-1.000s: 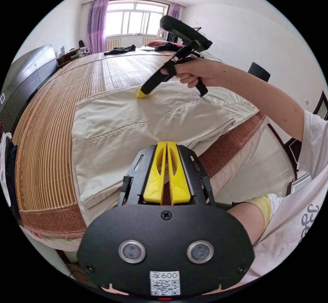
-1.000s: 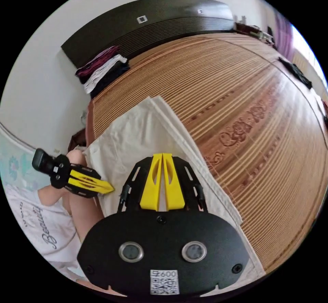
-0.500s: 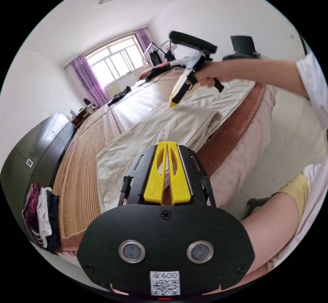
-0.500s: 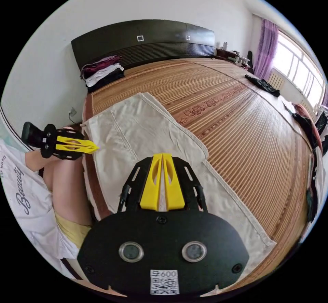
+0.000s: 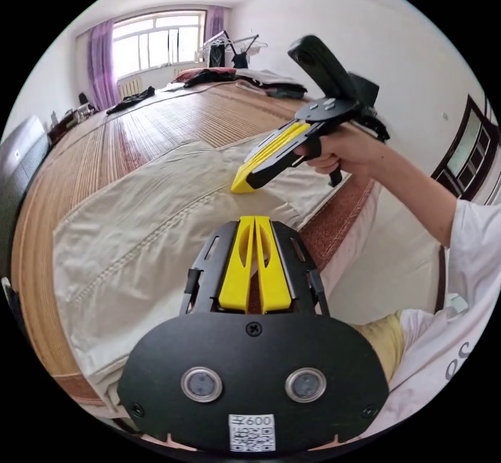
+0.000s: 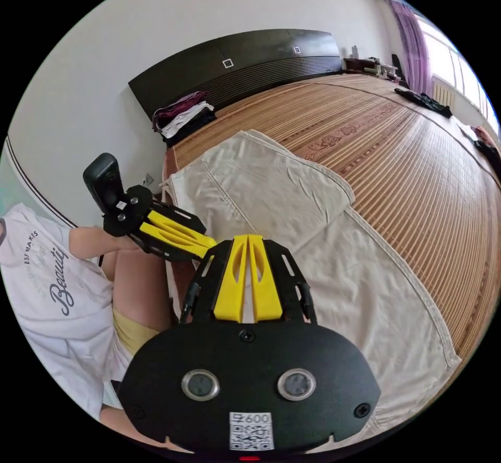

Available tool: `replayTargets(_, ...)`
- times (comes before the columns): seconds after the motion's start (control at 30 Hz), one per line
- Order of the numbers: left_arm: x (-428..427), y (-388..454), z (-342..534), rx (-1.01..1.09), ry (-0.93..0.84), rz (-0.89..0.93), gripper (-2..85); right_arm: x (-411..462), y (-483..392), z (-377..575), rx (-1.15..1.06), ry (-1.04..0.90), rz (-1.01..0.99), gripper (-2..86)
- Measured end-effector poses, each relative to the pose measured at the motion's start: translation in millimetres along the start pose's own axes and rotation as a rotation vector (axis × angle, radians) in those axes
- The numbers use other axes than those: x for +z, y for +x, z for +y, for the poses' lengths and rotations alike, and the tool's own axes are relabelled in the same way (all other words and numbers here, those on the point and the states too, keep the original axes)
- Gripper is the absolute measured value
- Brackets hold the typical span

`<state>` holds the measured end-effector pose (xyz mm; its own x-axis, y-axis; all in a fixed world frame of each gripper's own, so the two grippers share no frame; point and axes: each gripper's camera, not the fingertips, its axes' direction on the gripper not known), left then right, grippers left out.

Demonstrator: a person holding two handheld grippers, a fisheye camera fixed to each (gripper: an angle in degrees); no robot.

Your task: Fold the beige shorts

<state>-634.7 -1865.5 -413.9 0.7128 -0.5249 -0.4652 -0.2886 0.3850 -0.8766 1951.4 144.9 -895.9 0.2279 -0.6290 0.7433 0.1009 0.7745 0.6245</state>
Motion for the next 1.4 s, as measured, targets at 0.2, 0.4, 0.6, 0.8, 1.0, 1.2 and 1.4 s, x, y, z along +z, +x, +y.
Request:
replayTargets(0.2, -0.2, -72.7, 62.5, -0.092, 0.018, 0.127, 0.0, -84.5, 149.9, -93.6, 0.211, 0.089, -0.025, -0.8)
replayTargets(0.4, -9.4, -93.4, 115.1, -0.048, 0.026, 0.049, 0.0, -181.5, 240.6, -142.1, 0.529, 0.221, 0.137, -0.8)
replayTargets(0.6, -23.7, -114.0, 169.1, -0.010, 0.062, -0.020, 0.1, -298.6, 188.6, -110.1, 0.538, 0.254, 0.160, 0.7)
replayTargets(0.8, -37.3, -138.1, 212.1, 0.015, 0.077, -0.065, 0.2, -454.3, 117.6, 13.5, 0.707, 0.267, 0.581, 4.8)
replayTargets(1.0, -49.4, -174.7, 246.0, 0.005, 0.079, -0.051, 0.1, -571.8, 51.8, 98.4, 0.962, 0.272, 0.901, 6.8)
replayTargets(1.2, -60.0, -195.5, 273.6, 0.025, 0.080, -0.099, 0.1, -568.1, 14.4, 67.0, 1.031, 0.367, 0.716, 4.6)
replayTargets(1.4, -67.8, -220.6, 294.2, 0.035, 0.078, -0.125, 0.1, -523.9, -71.2, -32.6, 1.011, 0.301, 0.820, 0.0)
